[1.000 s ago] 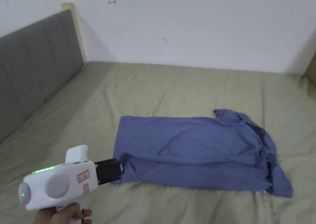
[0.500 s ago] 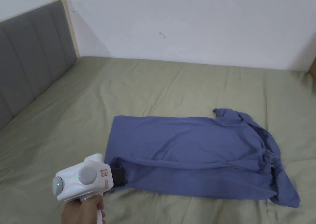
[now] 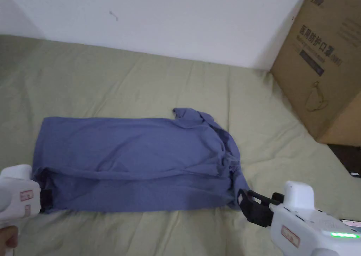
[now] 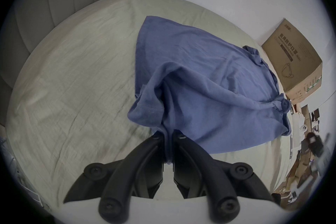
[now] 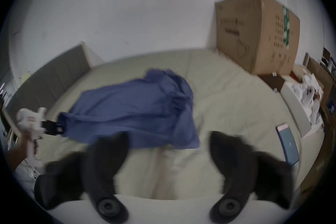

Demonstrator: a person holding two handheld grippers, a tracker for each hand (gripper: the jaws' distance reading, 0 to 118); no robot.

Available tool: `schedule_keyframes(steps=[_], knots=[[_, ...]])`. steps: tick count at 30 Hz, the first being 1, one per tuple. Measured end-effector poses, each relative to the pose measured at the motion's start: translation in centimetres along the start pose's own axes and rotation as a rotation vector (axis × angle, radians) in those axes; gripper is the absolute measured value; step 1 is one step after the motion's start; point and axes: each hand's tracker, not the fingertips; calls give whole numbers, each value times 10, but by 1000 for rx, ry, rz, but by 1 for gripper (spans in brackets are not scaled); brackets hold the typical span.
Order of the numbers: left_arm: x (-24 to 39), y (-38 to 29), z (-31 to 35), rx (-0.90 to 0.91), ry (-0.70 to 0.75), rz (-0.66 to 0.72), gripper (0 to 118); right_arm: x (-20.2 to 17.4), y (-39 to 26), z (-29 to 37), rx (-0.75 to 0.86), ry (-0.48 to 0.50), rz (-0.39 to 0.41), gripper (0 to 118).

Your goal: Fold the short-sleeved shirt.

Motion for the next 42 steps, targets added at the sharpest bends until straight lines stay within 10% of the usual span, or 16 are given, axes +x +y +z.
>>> schedule_keyframes(steps=[10, 15, 17, 42], knots=[[1, 4, 11, 13, -27, 6, 8, 42, -17, -133, -242, 3, -20, 102], [-1, 7, 11, 13, -45, 1, 8, 36, -21, -134, -242, 1, -21, 19], [-1, 7, 13, 8, -65, 11, 8, 32, -17, -126, -237, 21, -56, 13], [-59, -94, 129, -57, -162, -63, 8, 0, -92, 96, -249, 163, -45, 10]])
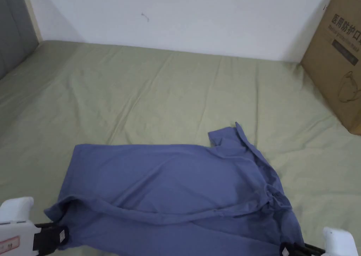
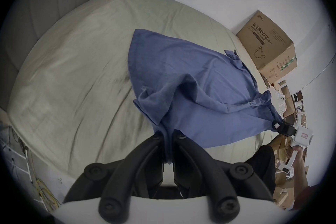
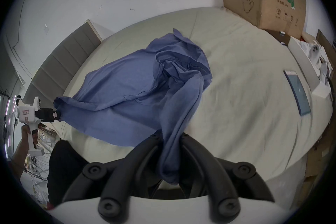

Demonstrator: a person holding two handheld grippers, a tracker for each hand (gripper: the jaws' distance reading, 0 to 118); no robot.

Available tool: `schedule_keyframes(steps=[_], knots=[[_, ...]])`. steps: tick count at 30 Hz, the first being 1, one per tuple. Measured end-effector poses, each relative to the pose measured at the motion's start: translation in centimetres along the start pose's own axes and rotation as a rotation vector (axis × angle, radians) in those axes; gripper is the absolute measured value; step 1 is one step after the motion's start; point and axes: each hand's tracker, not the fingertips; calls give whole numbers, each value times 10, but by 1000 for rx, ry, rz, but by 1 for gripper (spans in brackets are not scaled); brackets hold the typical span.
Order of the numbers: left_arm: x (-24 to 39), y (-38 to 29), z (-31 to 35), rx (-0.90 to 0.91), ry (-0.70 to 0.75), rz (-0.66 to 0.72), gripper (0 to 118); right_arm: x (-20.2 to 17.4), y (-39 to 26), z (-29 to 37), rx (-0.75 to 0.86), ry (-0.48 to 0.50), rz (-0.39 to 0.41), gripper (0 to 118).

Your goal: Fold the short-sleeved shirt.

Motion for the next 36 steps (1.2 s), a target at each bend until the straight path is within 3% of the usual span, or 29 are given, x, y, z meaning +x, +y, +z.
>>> schedule_keyframes(steps=[11, 12, 13, 14, 15, 16, 17, 20, 23, 26, 28, 29, 30, 32, 33, 34, 36], knots=[[-7, -31, 1, -53, 25, -58, 8, 22, -41, 0, -35, -23, 2, 10], [-7, -32, 1, -36, 48, -73, 10, 22, -39, -1, -44, -37, 14, 15], [-7, -34, 0, -29, 64, -90, 22, 22, -36, 0, -54, -55, 27, 31], [-7, -34, 2, -25, 74, -98, 45, 22, -35, 2, -53, -70, 39, 65], [-8, -35, 5, -9, 86, -94, 81, 19, -35, 5, -60, -81, 61, 108], [-11, -34, 10, 2, 83, -89, 100, 17, -35, 13, -31, -92, 86, 118], [-11, -33, 19, 36, 90, -84, 108, 16, -31, 25, 44, -106, 101, 118], [-7, -20, 58, 202, 153, -131, 108, -1, -10, 61, 160, -196, 137, 118], [15, -7, 117, 500, 175, -175, 108, -28, 12, 112, 438, -151, 140, 118], [54, -1, 174, 779, 151, -280, 107, -60, 20, 156, 748, -140, 192, 118], [76, -4, 200, 907, 122, -333, 104, -103, 25, 183, 869, -185, 212, 118], [87, -4, 210, 928, 93, -347, 98, -113, 26, 190, 891, -161, 235, 118], [93, -6, 215, 943, 59, -357, 79, -123, 25, 194, 892, -139, 251, 118], [107, -11, 222, 965, 24, -379, 28, -143, 25, 195, 874, -155, 270, 110], [110, -13, 221, 982, 22, -389, 2, -150, 21, 194, 881, -150, 295, 78], [114, -16, 220, 988, 33, -402, 2, -159, 15, 192, 893, -161, 333, 63], [118, -21, 220, 986, 32, -395, 2, -154, 7, 182, 915, -233, 315, 27]])
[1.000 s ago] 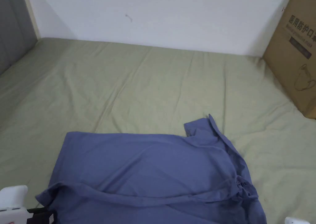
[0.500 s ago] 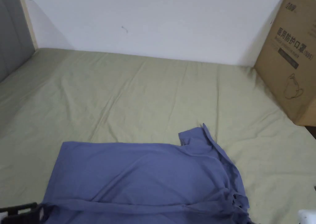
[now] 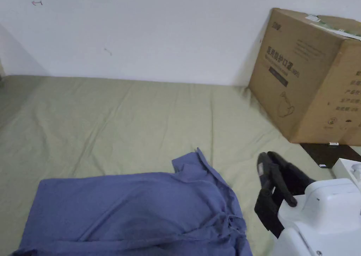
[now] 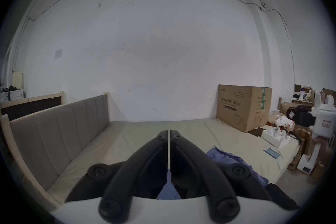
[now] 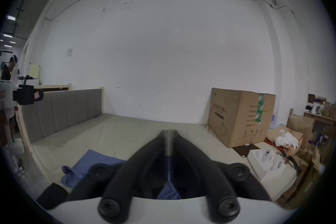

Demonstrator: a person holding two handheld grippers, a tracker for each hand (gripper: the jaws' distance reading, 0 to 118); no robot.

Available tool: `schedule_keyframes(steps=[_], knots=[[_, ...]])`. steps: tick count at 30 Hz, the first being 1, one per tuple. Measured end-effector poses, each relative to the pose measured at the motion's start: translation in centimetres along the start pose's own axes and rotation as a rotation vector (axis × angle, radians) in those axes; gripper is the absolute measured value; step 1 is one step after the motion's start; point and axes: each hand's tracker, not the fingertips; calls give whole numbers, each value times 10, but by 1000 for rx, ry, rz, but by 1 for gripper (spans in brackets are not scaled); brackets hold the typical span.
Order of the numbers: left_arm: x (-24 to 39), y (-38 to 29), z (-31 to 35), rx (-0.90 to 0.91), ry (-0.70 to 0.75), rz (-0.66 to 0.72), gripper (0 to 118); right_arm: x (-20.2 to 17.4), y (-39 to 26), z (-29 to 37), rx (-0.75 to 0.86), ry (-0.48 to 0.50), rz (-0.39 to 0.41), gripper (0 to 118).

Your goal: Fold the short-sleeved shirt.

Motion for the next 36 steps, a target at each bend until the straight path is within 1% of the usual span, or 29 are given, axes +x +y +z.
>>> schedule_keyframes(steps=[1, 2, 3, 4, 6, 8, 12, 14, 16, 17, 18, 19, 20, 21, 22, 23, 24, 26, 27, 28, 29, 30, 32, 34, 36], knots=[[0, -1, -2, -14, -37, 12, 2, 2, -4, 2, -9, -13, -60, 0], [1, -3, -2, -34, -35, 22, 1, 5, -1, 2, -51, 118, -98, 0], [2, -5, -1, -36, -24, 23, 0, 7, -6, 1, -81, 96, -91, 0], [0, -7, 0, -41, -38, 27, 0, 5, -10, 2, -54, 30, -70, 0], [-2, -8, 0, -48, -42, 30, 0, 8, -12, 3, -52, 62, -60, 0], [-4, -9, 2, -50, -39, 25, 0, 8, -16, 5, -51, 61, -75, 0], [-6, -13, -4, -63, -50, 38, 0, 7, -19, -3, -67, 82, -44, 0], [-7, -15, -9, -80, -55, 48, 0, 12, -21, -14, -76, 78, -29, 0], [-7, -19, -13, -88, -67, 49, 0, 16, -25, -35, -124, 99, -19, 0], [-7, -20, -17, -97, -65, 43, 0, 21, -29, -48, -131, 90, -33, 0], [-8, -22, -21, -106, -62, 43, 0, 29, -35, -65, -160, 104, -61, 14], [-10, -24, -24, -113, -66, 58, 0, 32, -39, -86, -219, 134, -83, 41], [-12, -27, -28, -123, -75, 76, 0, 39, -45, -114, -304, 156, -105, 81], [-13, -29, -33, -131, -73, 78, 0, 44, -53, -141, -380, 176, -123, 118], [-14, -32, -38, -140, -66, 80, 0, 50, -68, -181, -492, 210, -123, 118], [-15, -34, -43, -147, -65, 82, 0, 49, -82, -200, -524, 258, -98, 118], [-17, -36, -48, -156, -70, 94, 0, 51, -103, -230, -546, 266, -95, 118], [-18, -42, -60, -169, -70, 102, 0, 52, -151, -298, -697, 244, 19, 118], [-19, -45, -66, -176, -68, 99, 0, 38, -138, -314, -735, 222, 51, 118], [-20, -48, -73, -185, -68, 94, 0, 33, -152, -348, -789, 229, 77, 118], [-21, -51, -80, -191, -66, 95, 0, 30, -165, -371, -845, 235, 82, 118], [-22, -53, -87, -202, -63, 102, 0, 29, -174, -390, -872, 239, 35, 118], [-24, -59, -100, -220, -52, 95, 0, 41, -209, -412, -931, 253, -82, 118], [-28, -63, -109, -228, -42, 100, 0, 45, -219, -434, -990, 246, -163, 118], [-32, -68, -118, -242, -39, 109, 0, 52, -232, -440, -1012, 243, -169, 115]])
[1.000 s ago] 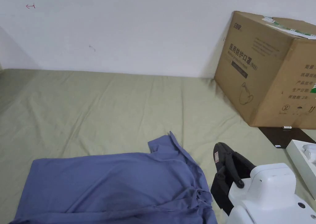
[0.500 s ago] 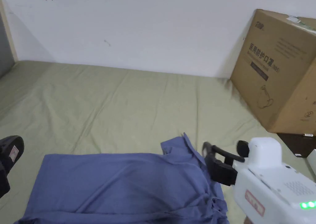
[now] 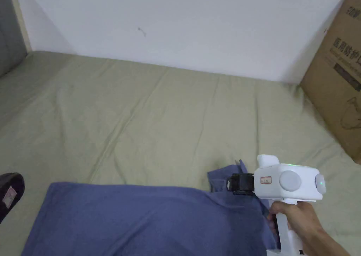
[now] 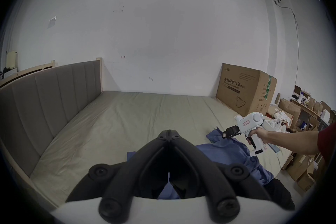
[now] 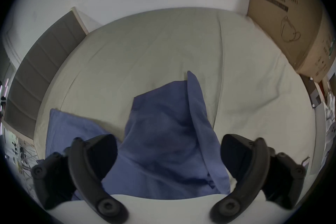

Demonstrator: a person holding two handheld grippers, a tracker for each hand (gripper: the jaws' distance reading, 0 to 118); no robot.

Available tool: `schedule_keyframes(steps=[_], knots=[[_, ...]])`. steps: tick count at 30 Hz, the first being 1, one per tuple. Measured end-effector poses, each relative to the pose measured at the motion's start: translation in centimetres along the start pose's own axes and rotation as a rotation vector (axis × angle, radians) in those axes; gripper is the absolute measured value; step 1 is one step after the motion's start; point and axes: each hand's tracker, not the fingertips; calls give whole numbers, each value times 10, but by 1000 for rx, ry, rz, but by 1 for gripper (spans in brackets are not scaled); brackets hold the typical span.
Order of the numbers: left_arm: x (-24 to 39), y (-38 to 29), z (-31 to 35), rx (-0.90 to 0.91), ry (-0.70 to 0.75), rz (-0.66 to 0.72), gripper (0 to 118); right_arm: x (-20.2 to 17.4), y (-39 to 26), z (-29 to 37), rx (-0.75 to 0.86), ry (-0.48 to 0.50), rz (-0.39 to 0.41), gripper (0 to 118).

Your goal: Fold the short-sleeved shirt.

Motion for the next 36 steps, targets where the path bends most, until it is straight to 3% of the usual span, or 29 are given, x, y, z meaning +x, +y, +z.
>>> schedule_keyframes(steps=[6, 7, 8, 9, 10, 20, 23, 32, 35, 36], knots=[[-7, -8, -19, -35, 3, -17, 0, 16, 1, -5, -14, -7, -42, 65], [-7, -9, -22, -41, 7, -25, 0, 16, 0, -8, -17, -4, -52, 48], [-8, -10, -24, -40, 7, -22, 0, 16, -1, -8, -20, -18, -60, 8], [-10, -11, -24, -45, -4, 7, 0, 15, -3, -9, -13, -36, -56, 0], [-13, -12, -26, -50, -28, 56, 0, 17, -4, -9, -14, -40, -55, 0], [-17, -11, -29, -75, -11, 61, 0, 20, -5, -8, 7, -42, -66, 0], [-16, -11, -29, -73, -6, 51, 0, 18, -3, -11, 26, -94, 21, 0], [-12, -13, -38, -87, -14, 34, 0, 18, -6, -20, 0, -72, 13, 0], [-17, -15, -56, -177, -8, 23, 1, 19, -6, -20, 15, -75, 11, 0], [-19, -17, -64, -212, 10, 27, 16, 20, -6, -21, 10, -54, -2, 0]])
